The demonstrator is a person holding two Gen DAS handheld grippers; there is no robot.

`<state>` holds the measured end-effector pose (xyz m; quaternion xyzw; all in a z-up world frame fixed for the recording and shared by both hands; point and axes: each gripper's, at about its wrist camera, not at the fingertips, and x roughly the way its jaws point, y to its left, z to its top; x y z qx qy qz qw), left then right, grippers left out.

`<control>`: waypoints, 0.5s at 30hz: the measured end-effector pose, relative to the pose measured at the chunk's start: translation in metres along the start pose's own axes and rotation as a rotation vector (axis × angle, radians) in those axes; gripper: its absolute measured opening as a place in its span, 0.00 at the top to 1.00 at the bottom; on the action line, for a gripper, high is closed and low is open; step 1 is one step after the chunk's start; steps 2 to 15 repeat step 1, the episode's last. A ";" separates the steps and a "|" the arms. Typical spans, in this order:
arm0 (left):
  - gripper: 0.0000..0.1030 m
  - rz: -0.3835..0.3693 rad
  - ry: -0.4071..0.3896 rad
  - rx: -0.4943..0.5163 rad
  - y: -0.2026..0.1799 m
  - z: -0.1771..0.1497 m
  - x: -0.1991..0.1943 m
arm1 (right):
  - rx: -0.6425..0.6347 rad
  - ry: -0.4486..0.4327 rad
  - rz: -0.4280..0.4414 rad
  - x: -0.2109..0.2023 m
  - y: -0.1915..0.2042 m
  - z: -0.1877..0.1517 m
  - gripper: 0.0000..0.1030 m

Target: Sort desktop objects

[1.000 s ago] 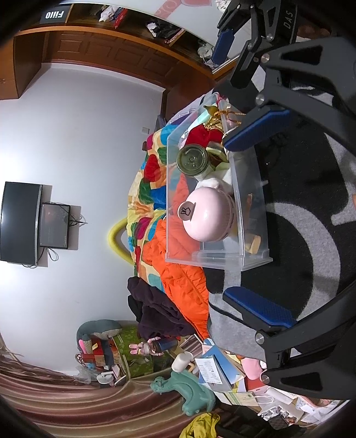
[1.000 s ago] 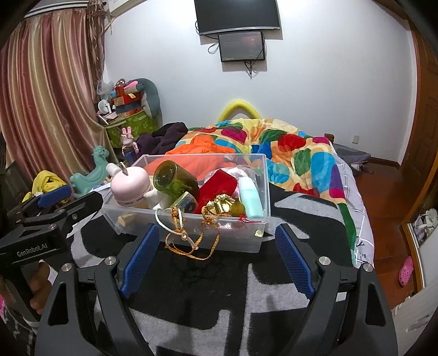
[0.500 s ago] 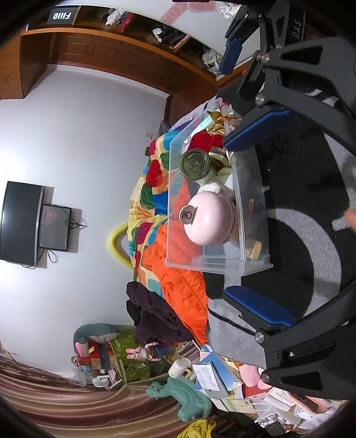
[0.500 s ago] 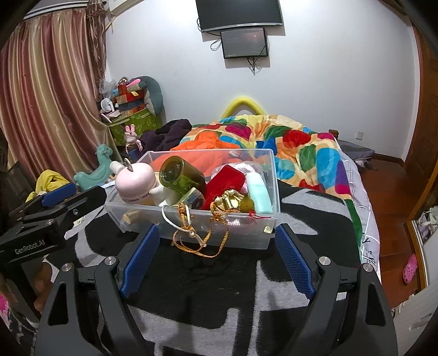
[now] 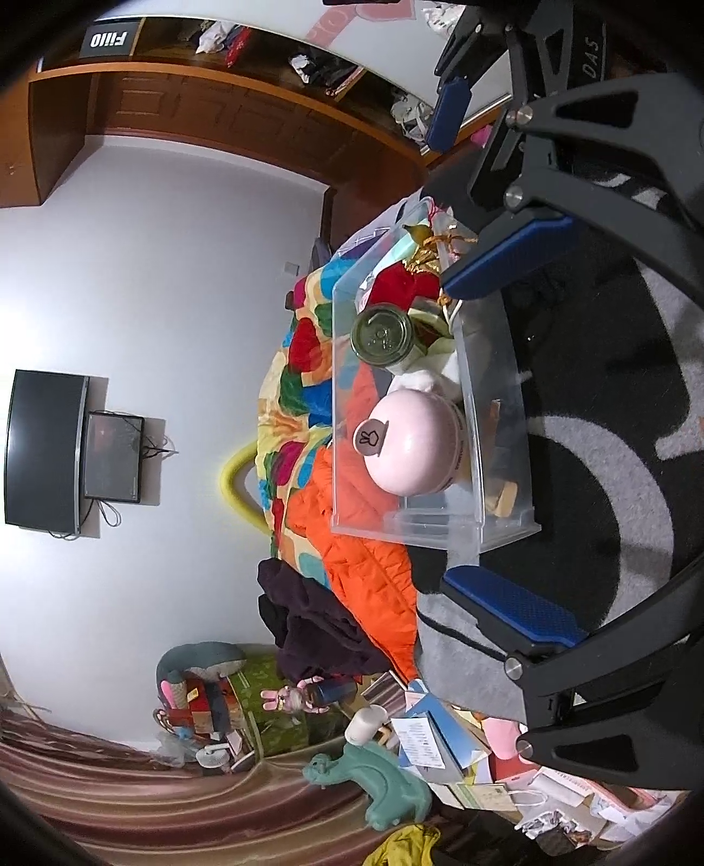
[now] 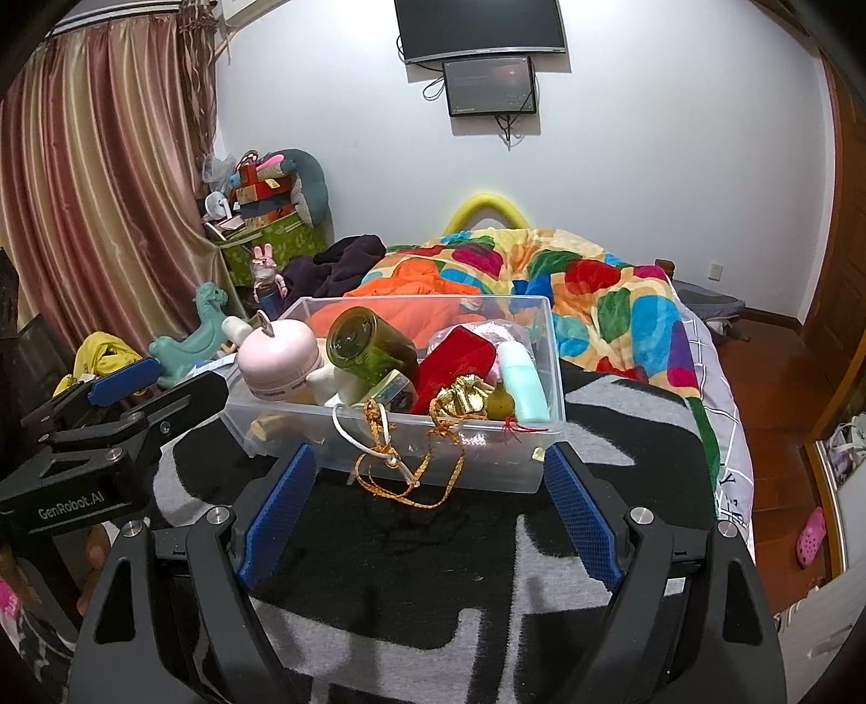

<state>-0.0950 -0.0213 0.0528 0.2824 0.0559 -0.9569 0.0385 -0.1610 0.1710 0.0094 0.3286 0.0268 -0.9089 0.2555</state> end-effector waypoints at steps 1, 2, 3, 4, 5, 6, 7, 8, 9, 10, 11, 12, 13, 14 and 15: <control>0.03 0.002 0.001 0.002 -0.001 0.000 0.000 | 0.001 0.000 0.000 0.000 0.000 0.000 0.18; 0.03 0.002 0.001 0.002 -0.001 0.000 0.000 | 0.001 0.000 0.000 0.000 0.000 0.000 0.18; 0.03 0.002 0.001 0.002 -0.001 0.000 0.000 | 0.001 0.000 0.000 0.000 0.000 0.000 0.18; 0.03 0.002 0.001 0.002 -0.001 0.000 0.000 | 0.001 0.000 0.000 0.000 0.000 0.000 0.18; 0.03 0.002 0.001 0.002 -0.001 0.000 0.000 | 0.001 0.000 0.000 0.000 0.000 0.000 0.18; 0.03 0.002 0.001 0.002 -0.001 0.000 0.000 | 0.001 0.000 0.000 0.000 0.000 0.000 0.18; 0.03 0.002 0.001 0.002 -0.001 0.000 0.000 | 0.001 0.000 0.000 0.000 0.000 0.000 0.18; 0.03 0.002 0.001 0.002 -0.001 0.000 0.000 | 0.001 0.000 0.000 0.000 0.000 0.000 0.18; 0.03 0.002 0.001 0.002 -0.001 0.000 0.000 | 0.001 0.000 0.000 0.000 0.000 0.000 0.18; 0.03 0.002 0.001 0.002 -0.001 0.000 0.000 | 0.001 0.000 0.000 0.000 0.000 0.000 0.18; 0.03 0.002 0.001 0.002 -0.001 0.000 0.000 | 0.001 0.000 0.000 0.000 0.000 0.000 0.18; 0.03 0.002 0.001 0.002 -0.001 0.000 0.000 | 0.001 0.000 0.000 0.000 0.000 0.000 0.18; 0.03 0.002 0.001 0.002 -0.001 0.000 0.000 | 0.001 0.000 0.000 0.000 0.000 0.000 0.18; 0.03 0.002 0.001 0.002 -0.001 0.000 0.000 | 0.001 0.000 0.000 0.000 0.000 0.000 0.18; 0.03 0.002 0.001 0.002 -0.001 0.000 0.000 | 0.001 0.000 0.000 0.000 0.000 0.000 0.18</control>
